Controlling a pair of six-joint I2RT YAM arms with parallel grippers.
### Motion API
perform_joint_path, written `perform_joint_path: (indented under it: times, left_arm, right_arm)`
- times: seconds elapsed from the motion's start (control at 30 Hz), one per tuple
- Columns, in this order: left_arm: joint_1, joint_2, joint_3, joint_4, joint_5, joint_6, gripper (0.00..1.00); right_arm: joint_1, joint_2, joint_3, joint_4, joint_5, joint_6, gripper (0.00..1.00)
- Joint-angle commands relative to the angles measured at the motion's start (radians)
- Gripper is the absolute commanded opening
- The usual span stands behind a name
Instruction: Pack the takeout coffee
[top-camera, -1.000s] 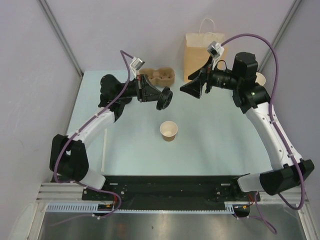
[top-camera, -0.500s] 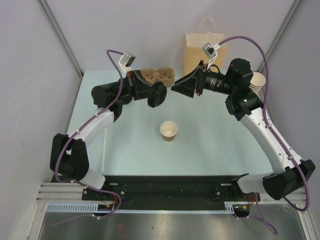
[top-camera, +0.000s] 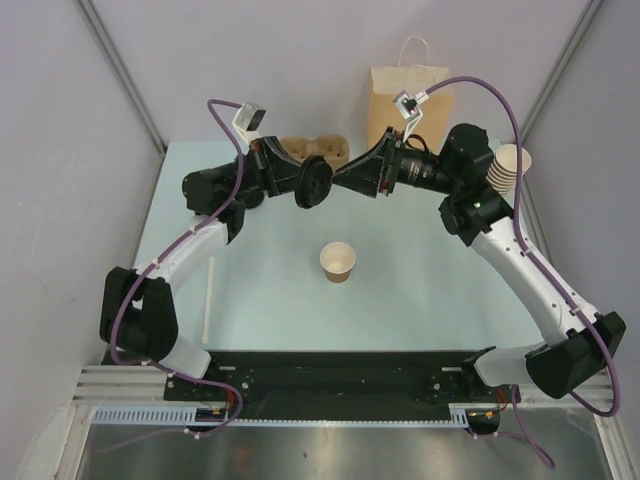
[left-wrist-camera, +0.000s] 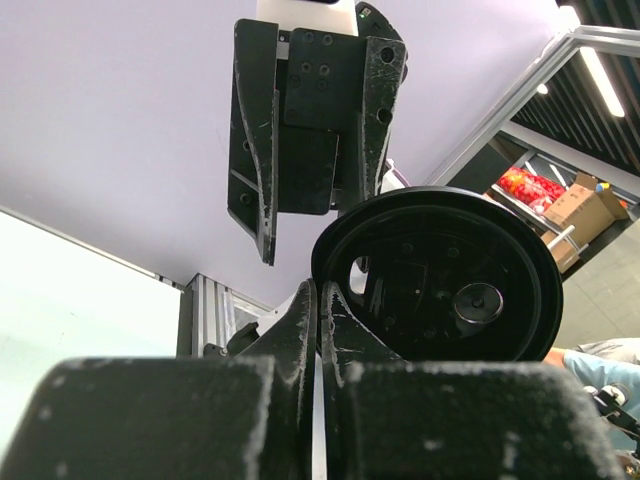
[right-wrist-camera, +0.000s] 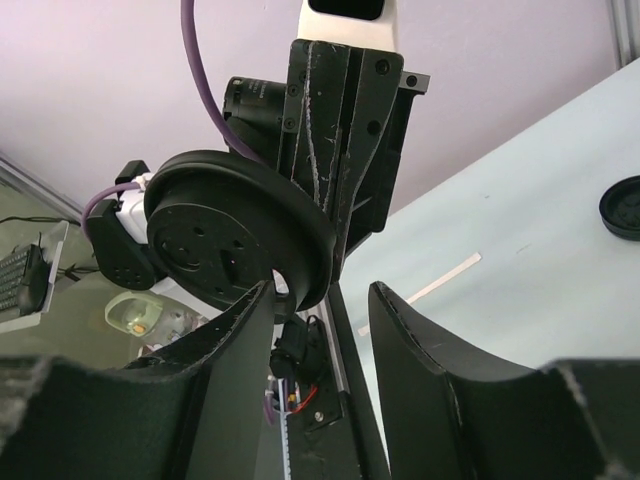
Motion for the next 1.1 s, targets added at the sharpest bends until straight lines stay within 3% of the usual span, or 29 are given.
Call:
perform_joint_path:
  times: [0.0,0.7,0.73,0.87,0.93,1.03,1.07]
  left_arm:
    - [0.005,-0.017,-0.003,0.135,-0.026,0.009,0.00]
    - [-0.002,-0.039,-0.020,0.106,-0.038,0.037,0.00]
    - [-0.002,-0.040,-0.021,0.106,-0.038,0.037,0.00]
    - [-0.004,-0.045,-0.029,0.093,-0.035,0.049,0.00]
    - [-0.004,-0.053,-0.032,0.075,-0.031,0.069,0.07]
    - [-0.001,-0.073,-0.043,-0.023,-0.027,0.130,0.30]
    - [0.007,-0.082,-0.054,-0.052,-0.029,0.152,0.44]
  right_arm:
    - [0.017,0.013,0.007,0.061,0.017,0.010,0.47]
    - [0.043,0.037,0.007,0.106,0.023,0.044,0.26]
    - [0.043,0.037,0.007,0.106,0.030,0.046,0.24]
    - [0.032,0.039,0.007,0.095,0.043,0.050,0.00]
    - [0.023,0.037,0.007,0.092,0.045,0.059,0.00]
    - [-0.002,0.033,0.007,0.088,0.037,0.069,0.00]
    - [-0.015,0.031,0.007,0.085,0.037,0.069,0.00]
